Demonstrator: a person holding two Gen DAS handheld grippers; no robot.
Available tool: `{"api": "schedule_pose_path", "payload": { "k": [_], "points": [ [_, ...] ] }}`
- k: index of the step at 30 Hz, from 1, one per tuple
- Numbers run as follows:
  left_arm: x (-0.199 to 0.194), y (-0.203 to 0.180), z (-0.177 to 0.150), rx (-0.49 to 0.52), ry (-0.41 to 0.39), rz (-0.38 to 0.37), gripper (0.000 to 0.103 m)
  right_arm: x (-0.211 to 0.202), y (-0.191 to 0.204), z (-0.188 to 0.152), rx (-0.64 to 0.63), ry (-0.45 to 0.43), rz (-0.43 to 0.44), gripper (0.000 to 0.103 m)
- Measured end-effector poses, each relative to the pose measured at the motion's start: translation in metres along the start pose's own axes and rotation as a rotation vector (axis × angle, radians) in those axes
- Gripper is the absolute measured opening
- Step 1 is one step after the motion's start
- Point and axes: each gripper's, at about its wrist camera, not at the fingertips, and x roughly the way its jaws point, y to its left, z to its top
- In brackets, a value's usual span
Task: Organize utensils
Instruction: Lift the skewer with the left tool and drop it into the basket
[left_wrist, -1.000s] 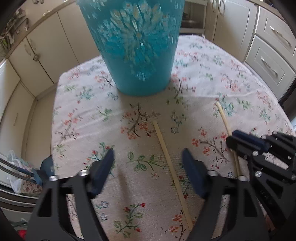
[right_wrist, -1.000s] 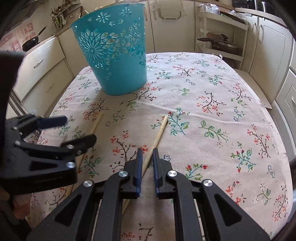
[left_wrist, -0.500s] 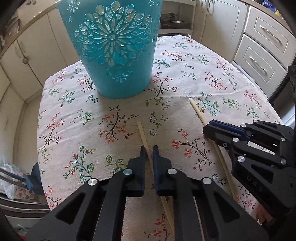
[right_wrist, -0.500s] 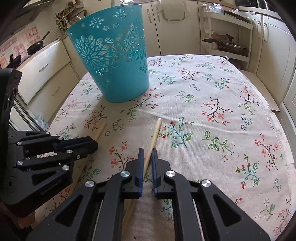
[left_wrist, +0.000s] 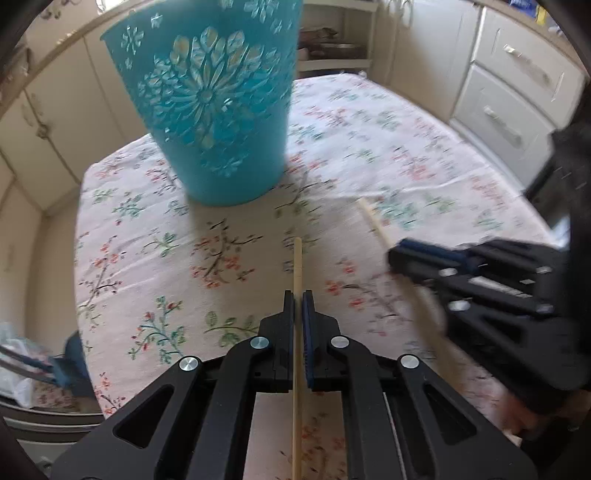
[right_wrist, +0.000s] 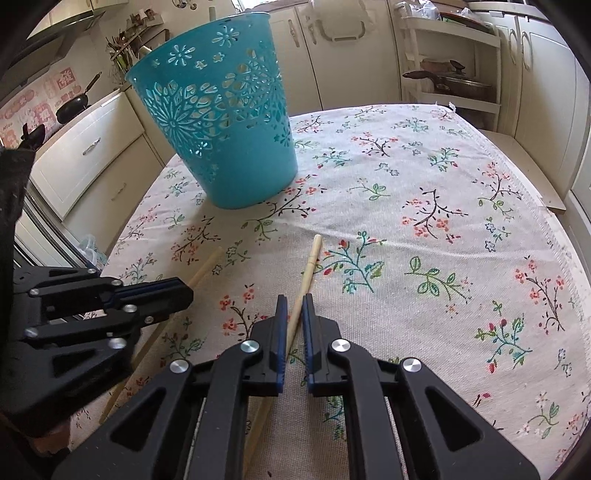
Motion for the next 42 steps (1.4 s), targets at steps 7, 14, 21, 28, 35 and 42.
{"api": "schedule_pose_path", "payload": {
  "k": [7, 14, 21, 28, 35, 42],
  "points": [
    [-0.099, 0.041, 0.044, -0.121, -0.218, -0.243, 0.004, 0.0, 0.0, -0.001, 0.004, 0.0, 0.007, 0.009],
    [-0.172, 0.075, 0.12, -0.228, -0.499, -0.172, 0.004, 0.0, 0.0, 0.0, 0.007, -0.001, 0.009, 0.009],
    [-0.157, 0.096, 0.174, -0.372, -0.697, -0.031, 0.005, 0.0, 0.0, 0.0, 0.009, -0.001, 0.012, 0.009],
    [-0.088, 0.102, 0.186, -0.414, -0.661, 0.111, 0.005, 0.0, 0.0, 0.0, 0.01, -0.002, 0.012, 0.009],
    [-0.074, 0.096, 0.158, -0.341, -0.559, 0.154, 0.02, 0.001, 0.001, 0.0, 0.005, 0.0, 0.013, 0.009],
    [-0.103, 0.095, 0.093, -0.356, -0.572, 0.22, 0.062, 0.001, 0.005, 0.0, -0.011, -0.001, -0.006, 0.009]
  ]
}}
